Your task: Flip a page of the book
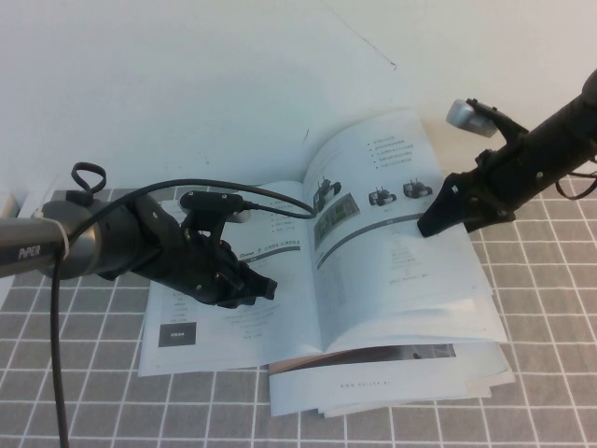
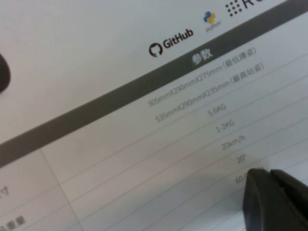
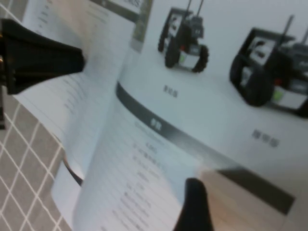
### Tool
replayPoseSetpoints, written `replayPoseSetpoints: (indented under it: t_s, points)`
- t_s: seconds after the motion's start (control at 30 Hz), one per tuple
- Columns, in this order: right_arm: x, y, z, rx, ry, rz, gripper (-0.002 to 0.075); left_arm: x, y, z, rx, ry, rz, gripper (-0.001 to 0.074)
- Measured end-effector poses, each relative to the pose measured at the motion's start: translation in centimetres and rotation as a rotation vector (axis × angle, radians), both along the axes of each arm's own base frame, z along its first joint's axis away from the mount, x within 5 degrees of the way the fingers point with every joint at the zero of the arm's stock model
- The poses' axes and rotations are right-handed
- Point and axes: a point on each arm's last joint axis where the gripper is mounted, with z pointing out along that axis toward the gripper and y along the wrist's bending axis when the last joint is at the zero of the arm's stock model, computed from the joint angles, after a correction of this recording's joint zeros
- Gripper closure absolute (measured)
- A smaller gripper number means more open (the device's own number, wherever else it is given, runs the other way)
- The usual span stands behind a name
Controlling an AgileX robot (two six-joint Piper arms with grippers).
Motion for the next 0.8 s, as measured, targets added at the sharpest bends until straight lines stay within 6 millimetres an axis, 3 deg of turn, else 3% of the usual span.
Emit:
replayPoseSetpoints:
  t_s: [0.2,0.43,0.8]
  points:
    - [0.9,0.3,2.7,0.042,-0.042,-0.020,0.0218,0.0,0.0,0.0,-0.001,0.000,0.001,0.0738]
    - [1.1,1.3,4.2,0.193,-0.045,-0.051,0.0218,0.0,0.0,0.0,-0.006,0.002,0.005,0.0738]
    - [-0.2,6.9,5.7,0.394,-0.039,0.027,0.0218,0.0,-0.1,0.0,-0.020,0.007,0.016,0.0738]
